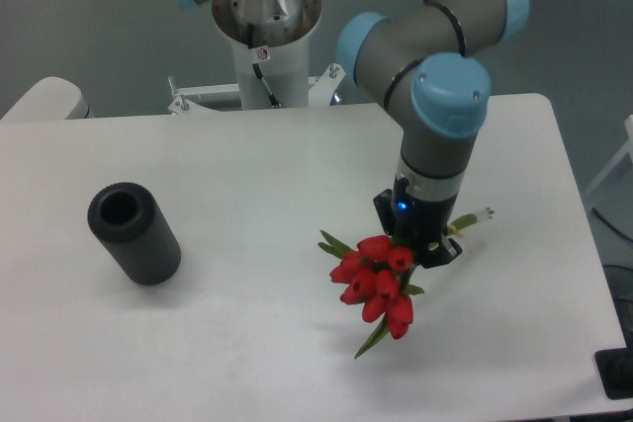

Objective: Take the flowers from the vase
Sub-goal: 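Carry the tulip bunch away from the vase over the open table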

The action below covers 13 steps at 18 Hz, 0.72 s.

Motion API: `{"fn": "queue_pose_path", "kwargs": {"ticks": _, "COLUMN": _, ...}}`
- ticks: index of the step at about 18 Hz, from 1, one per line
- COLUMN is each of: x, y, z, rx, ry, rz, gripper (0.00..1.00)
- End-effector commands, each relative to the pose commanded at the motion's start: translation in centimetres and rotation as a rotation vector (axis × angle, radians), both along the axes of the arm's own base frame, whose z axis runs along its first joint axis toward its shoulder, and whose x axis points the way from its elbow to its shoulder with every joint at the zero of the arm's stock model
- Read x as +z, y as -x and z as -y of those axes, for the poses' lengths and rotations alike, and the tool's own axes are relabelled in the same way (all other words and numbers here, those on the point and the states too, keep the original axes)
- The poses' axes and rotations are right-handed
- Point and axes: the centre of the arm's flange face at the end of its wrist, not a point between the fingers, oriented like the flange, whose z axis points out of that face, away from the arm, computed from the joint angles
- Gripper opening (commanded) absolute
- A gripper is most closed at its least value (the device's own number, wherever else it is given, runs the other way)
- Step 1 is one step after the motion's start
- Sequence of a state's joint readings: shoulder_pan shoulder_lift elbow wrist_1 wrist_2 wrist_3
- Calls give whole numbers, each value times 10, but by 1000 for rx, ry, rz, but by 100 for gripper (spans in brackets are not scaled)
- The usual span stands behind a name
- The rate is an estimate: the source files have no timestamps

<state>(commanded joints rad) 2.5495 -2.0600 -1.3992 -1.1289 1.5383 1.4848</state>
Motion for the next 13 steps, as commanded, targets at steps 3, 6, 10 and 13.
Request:
{"fn": "queue_pose_path", "kwargs": {"ticks": 3, "x": -6, "y": 9, "z": -4, "rx": -26, "ry": 44, "rz": -15, "gripper": 0}}
{"fn": "queue_pose_path", "kwargs": {"ticks": 6, "x": -9, "y": 15, "z": -7, "rx": -25, "ry": 49, "rz": -21, "gripper": 0}}
{"fn": "queue_pose_path", "kwargs": {"ticks": 10, "x": -14, "y": 17, "z": -9, "rx": -19, "ry": 50, "rz": -15, "gripper": 0}}
{"fn": "queue_pose_path", "kwargs": {"ticks": 13, "x": -14, "y": 16, "z": -10, "rx": -20, "ry": 51, "rz": -16, "gripper": 0}}
